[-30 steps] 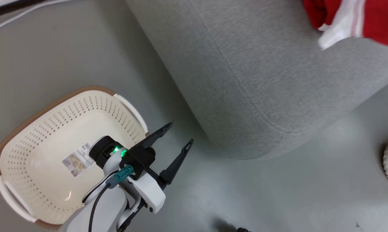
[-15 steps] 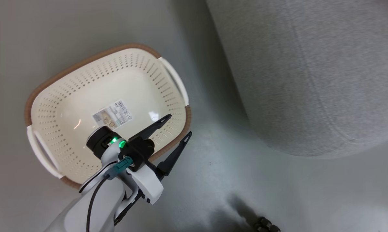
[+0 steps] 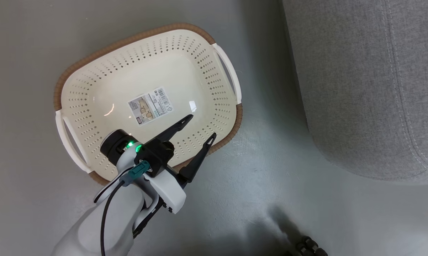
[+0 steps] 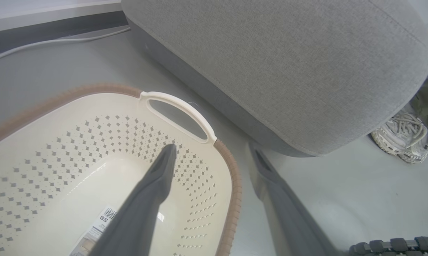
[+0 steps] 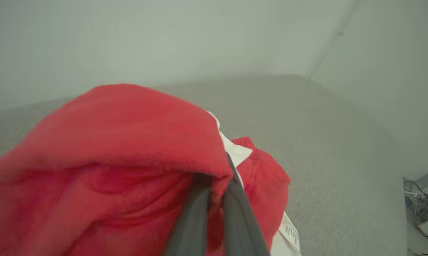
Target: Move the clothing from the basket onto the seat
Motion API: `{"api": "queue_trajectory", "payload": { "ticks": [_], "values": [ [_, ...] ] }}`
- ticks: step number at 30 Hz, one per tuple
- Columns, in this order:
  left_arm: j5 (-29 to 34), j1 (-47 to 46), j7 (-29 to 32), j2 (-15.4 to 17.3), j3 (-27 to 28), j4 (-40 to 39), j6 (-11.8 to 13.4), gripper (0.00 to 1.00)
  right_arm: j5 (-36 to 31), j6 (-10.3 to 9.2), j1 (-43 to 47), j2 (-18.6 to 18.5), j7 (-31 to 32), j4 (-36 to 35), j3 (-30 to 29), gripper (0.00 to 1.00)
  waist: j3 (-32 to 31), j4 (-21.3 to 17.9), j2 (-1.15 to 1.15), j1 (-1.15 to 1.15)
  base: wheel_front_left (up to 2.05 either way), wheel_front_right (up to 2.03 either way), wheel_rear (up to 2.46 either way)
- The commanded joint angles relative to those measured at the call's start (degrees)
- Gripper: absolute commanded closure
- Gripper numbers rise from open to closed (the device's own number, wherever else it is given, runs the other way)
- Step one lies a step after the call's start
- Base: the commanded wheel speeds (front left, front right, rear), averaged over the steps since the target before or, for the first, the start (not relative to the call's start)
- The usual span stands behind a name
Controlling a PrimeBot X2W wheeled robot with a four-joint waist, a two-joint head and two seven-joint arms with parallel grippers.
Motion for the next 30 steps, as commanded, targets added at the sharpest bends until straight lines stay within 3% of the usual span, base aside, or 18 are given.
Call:
{"api": "queue_trajectory", "payload": {
  "ticks": [1,6,8,9,19,24,30],
  "values": [
    [-0.19,-0.61,-0.48,0.08,1.4,-1.12,-0.38,0.0,-1.18,0.06,2.02,-1.84,0.19,-0.5,-0.57,1.0,-0.19,0.34,0.0,0.0,0.0,0.0,0.0],
    [-0.35,-0.52,-0.5,-0.17,2.45,-1.57,-0.39,0.0,-1.96,0.06,5.01,-1.64,-1.63,1.97,-3.51,1.0,-1.12,0.74,0.0,0.0,0.0,0.0,0.0],
    [-0.34,-0.36,-0.5,-0.37,2.81,-1.81,-0.39,0.0,-2.29,0.06,6.1,-1.63,-2.74,2.7,-4.27,0.3,-1.81,0.82,0.0,0.0,0.0,0.0,0.0],
    [-0.35,-0.25,-0.5,-0.47,2.96,-1.93,-0.39,0.0,-2.51,0.06,6.6,-1.62,-3.44,3.05,-4.36,0.0,-2.21,0.86,0.0,0.0,0.0,0.0,0.0],
    [-0.67,1.19,-0.51,-1.84,4.2,-2.01,-0.4,0.0,-2.51,0.06,9.91,-3.91,-9.51,8.98,-1.81,0.0,-7.33,1.18,0.0,0.0,0.0,0.0,0.0],
    [-0.66,2.3,-0.51,-2.78,5.14,-1.19,-0.4,0.0,-0.72,0.06,11.65,-6.18,-12.01,14.41,1.83,0.0,-11.13,1.67,0.0,0.0,0.0,0.0,0.0],
    [-0.65,4.36,-0.51,-4.02,7.73,-0.22,-0.4,0.0,1.97,0.06,15.29,-6.35,-13.18,17.6,6.59,0.0,-15.92,2.7,0.0,0.0,0.0,0.0,0.0]
  ]
}}
